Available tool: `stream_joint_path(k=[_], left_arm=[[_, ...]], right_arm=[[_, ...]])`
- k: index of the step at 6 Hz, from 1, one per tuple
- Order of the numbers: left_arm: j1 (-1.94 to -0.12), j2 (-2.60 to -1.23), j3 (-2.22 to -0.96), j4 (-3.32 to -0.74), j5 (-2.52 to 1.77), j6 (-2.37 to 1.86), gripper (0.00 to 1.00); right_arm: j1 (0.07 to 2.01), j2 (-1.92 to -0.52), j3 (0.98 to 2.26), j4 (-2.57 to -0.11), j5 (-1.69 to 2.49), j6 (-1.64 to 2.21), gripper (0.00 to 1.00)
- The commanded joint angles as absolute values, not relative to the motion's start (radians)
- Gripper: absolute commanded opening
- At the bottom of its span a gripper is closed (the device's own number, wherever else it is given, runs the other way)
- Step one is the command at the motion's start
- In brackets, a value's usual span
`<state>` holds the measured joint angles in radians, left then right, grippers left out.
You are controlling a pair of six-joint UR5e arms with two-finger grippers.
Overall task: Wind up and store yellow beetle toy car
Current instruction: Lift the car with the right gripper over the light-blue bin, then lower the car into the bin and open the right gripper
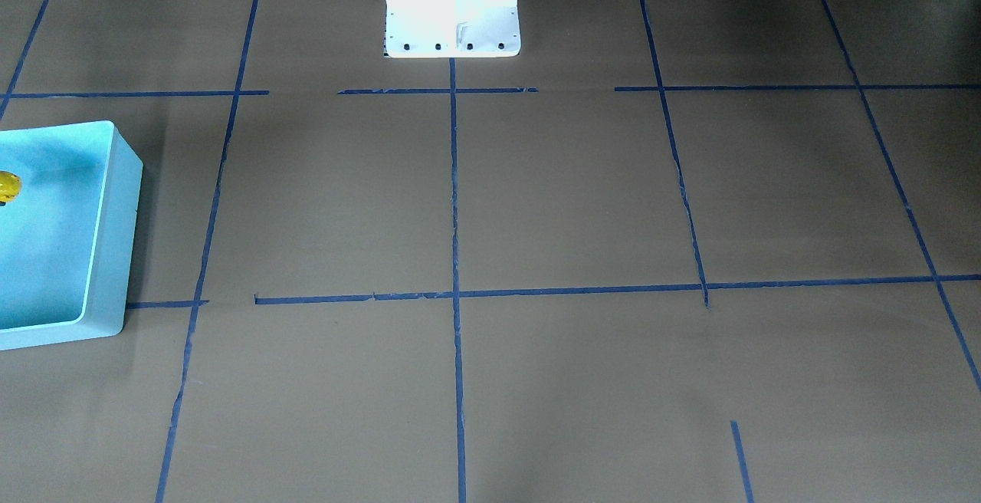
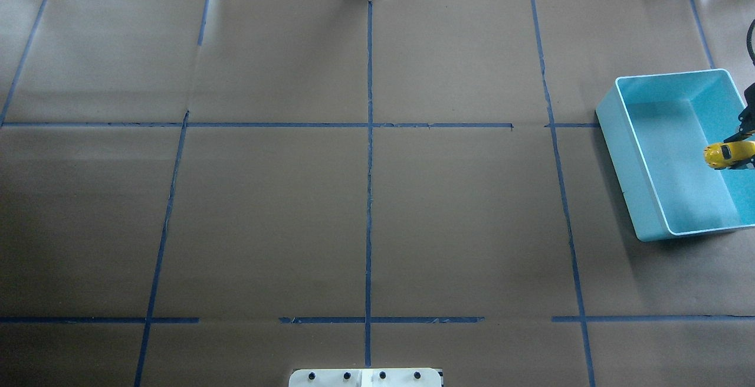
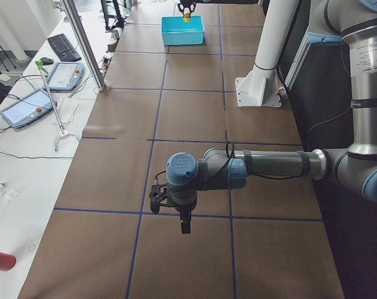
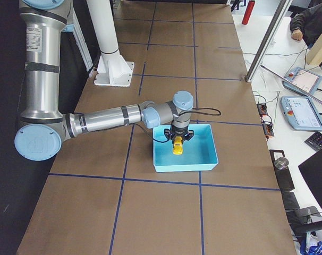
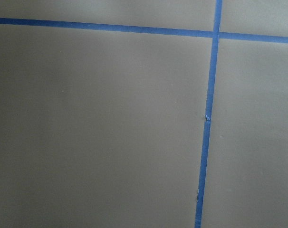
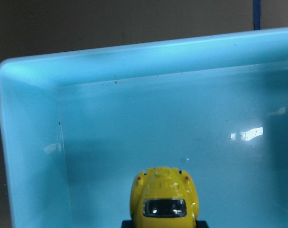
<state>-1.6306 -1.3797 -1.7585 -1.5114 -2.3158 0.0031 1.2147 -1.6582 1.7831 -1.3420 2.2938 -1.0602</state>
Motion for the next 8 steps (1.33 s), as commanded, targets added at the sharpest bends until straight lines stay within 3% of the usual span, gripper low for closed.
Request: stream_joint_path(k=[1,8], left_arm=[[-1.631,-1.379,-1.764,-1.513,-2.322,0.003,1.0],[-1.634,-1.374,-1.79,-1.494,-2.327,0.002,1.0]], right_arm=[[1.149,-1.663,1.697,-1.194,2.296,-0.984,0.0],[1.098,-1.543,1.568,-1.186,2.292,-0.98,0.02]])
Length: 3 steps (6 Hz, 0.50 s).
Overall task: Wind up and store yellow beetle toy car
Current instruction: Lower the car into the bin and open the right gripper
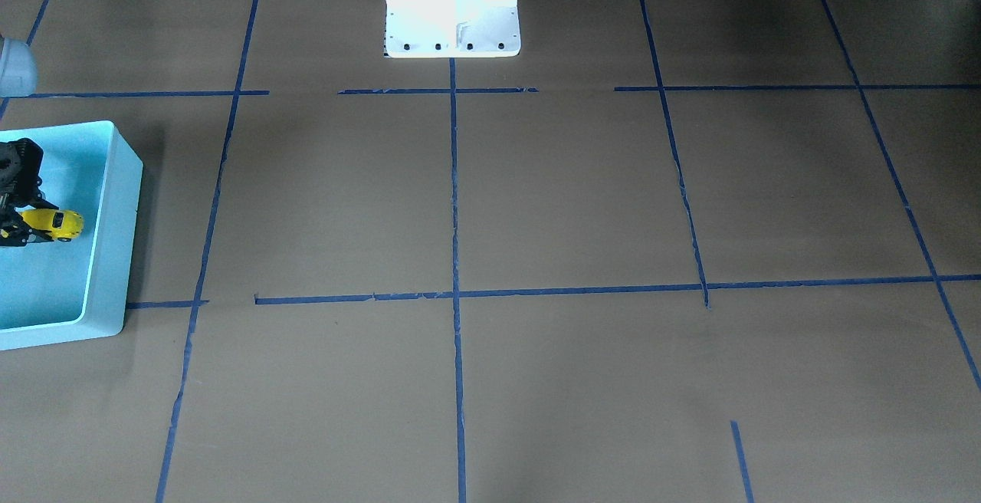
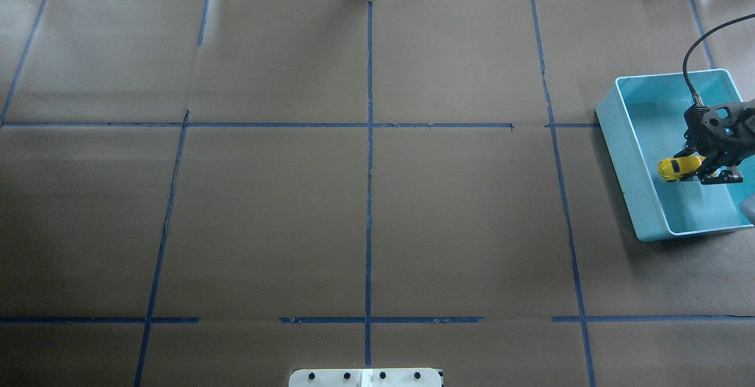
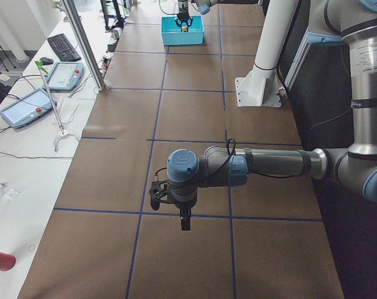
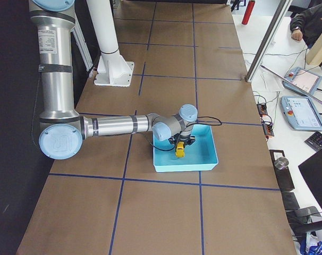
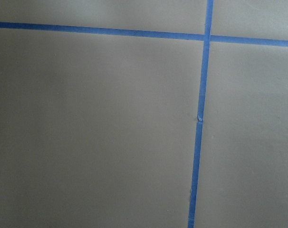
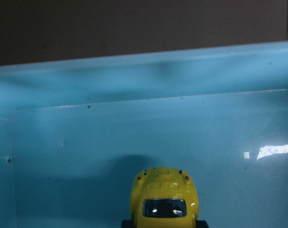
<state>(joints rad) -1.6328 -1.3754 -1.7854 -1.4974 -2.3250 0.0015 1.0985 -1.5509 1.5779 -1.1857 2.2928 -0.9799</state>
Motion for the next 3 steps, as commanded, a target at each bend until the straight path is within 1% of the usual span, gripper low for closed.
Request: stream_joint_path(k=[1,2,3], left_arm=[[-1.635,-1.33,-1.816,-1.496,-2.386,-0.002,1.0],[-1.634,-1.316,-1.787,-1.502,-2.39,-0.002,1.0],[-1.634,-1.316,-1.781,-1.5,-2.387,-0.002,1.0]], right_arm=[[1.098,-1.537,1.559,-1.184,2.293,-0.976,0.23],[1.098,-1.534,1.555,-1.184,2.293,-0.976,0.64],[1.098,-1.531,1.555,-1.186,2.293,-0.973,0.85]])
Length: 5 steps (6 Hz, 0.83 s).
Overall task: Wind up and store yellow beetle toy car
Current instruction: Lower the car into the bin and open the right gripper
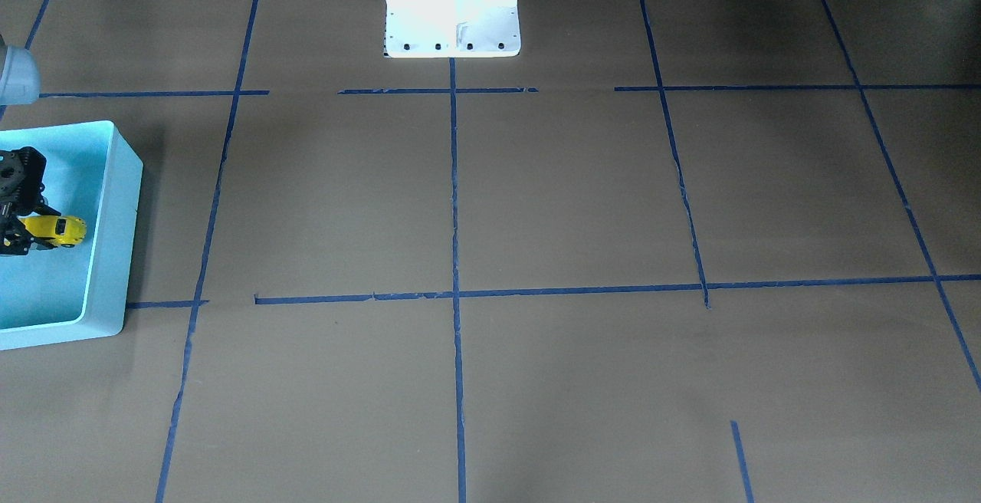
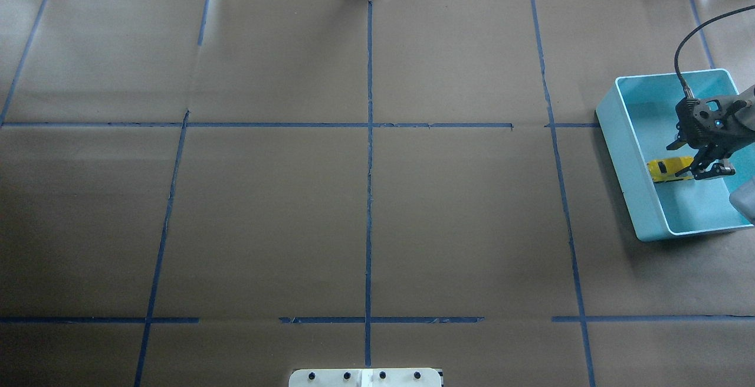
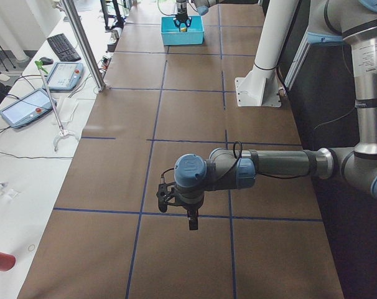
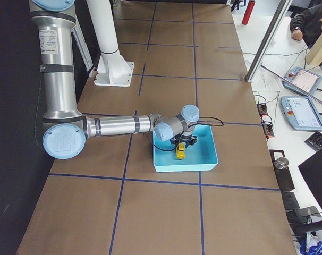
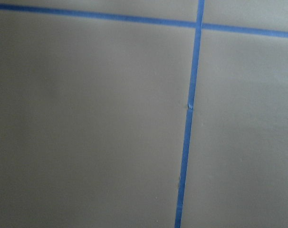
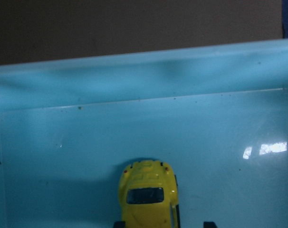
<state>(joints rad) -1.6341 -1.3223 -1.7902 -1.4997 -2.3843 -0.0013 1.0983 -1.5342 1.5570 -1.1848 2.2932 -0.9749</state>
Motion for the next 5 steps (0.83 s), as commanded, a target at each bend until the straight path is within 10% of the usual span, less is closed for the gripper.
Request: stream_joint_path(k=[1,5], left_arm=[[-1.632,-1.318,-1.781,-1.505,-2.379,-0.002,1.0],[-1.626,-1.322,-1.779,-1.497,-2.376,0.002,1.0]], right_arm=[[1.098,-1.528,1.557,-1.186,2.296,-0.973,1.0],[1.394,-1.499,1.7,-1.529,2.405,-0.919,1.0]])
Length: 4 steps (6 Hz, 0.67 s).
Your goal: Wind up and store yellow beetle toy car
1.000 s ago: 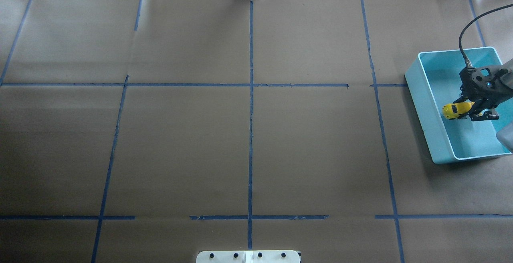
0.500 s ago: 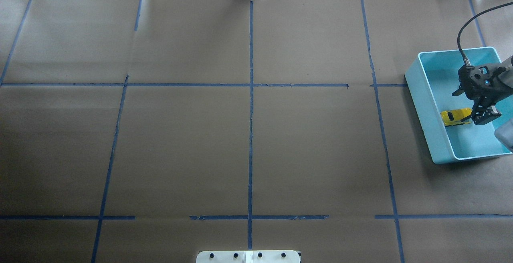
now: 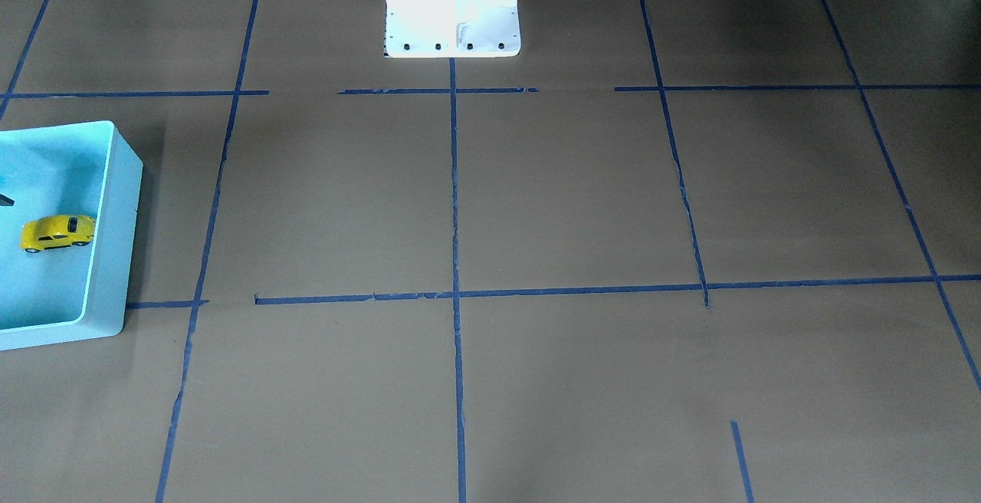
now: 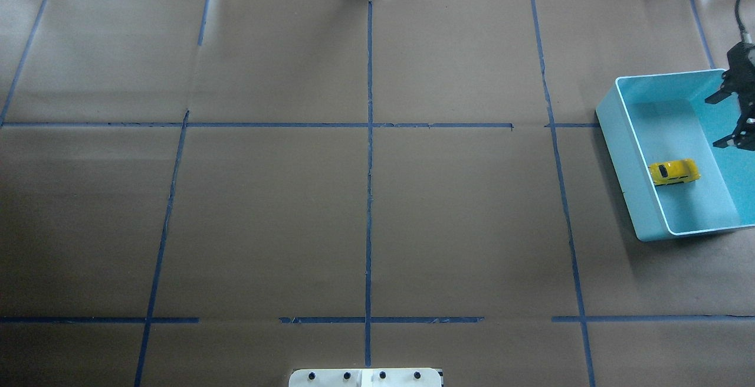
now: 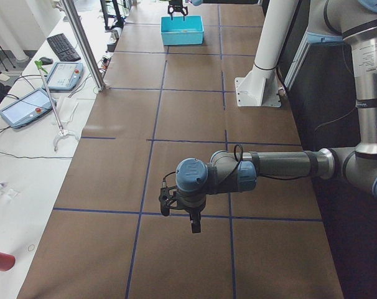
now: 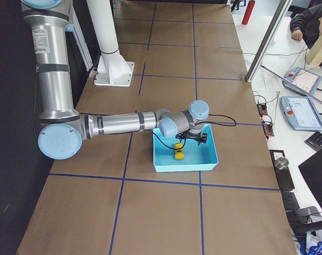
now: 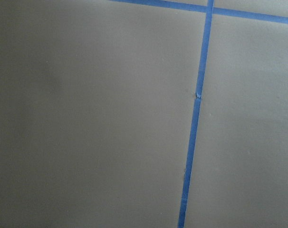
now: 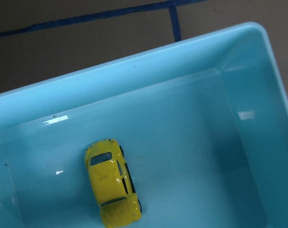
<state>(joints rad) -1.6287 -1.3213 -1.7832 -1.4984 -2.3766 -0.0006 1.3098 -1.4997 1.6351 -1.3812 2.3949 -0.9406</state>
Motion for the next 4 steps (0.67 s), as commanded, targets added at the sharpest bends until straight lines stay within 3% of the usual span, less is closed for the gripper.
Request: stream_joint_path(k=[1,4], left_arm=[[-1.621,-1.327,-1.779,-1.499,-2.375,0.003,1.0],[-1.615,-1.33,-1.778,-1.494,-2.341,0.075,1.0]], right_arm=[[1.46,-1.496,1.759,-1.624,2.405,-0.813,1.0],[1.54,-1.558,1.747,-1.64,2.39,-0.178,1.0]])
